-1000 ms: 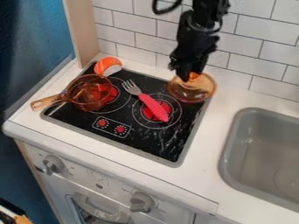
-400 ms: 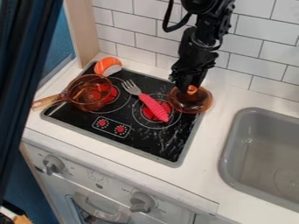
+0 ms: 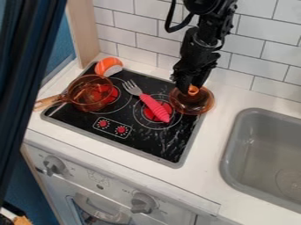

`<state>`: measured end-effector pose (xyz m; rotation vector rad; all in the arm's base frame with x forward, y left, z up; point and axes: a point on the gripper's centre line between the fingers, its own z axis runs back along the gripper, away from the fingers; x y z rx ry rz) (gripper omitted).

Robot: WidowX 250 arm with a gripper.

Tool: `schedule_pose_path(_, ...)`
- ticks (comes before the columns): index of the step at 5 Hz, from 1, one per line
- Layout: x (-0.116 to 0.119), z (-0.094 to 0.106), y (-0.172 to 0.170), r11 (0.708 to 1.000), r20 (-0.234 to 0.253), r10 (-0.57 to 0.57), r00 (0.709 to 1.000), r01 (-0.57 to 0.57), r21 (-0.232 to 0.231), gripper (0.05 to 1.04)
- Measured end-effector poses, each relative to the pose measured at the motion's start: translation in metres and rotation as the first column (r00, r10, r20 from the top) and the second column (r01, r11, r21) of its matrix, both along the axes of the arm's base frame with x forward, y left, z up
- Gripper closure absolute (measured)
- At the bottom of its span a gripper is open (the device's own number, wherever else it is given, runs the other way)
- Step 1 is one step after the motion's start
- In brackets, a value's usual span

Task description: Take out the lid from the orange pot on and put it on the top right side of the stove

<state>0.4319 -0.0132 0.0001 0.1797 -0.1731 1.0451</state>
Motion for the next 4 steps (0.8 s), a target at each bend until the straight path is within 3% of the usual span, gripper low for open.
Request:
schedule_pose_path(1, -0.001, -0.001, -0.001, 1.000, 0.008, 0.002, 1.000, -0.002, -0.006, 0.098)
schedule_pose_path(2, -0.007, 0.004, -0.002, 1.000, 0.011, 0.008, 1.000, -0.007, -0.019, 0.083)
schedule_pose_path(4, -0.009, 0.058, -0.004, 0.998, 0.110, -0.002, 0.994, 0.008, -0.055, 0.083)
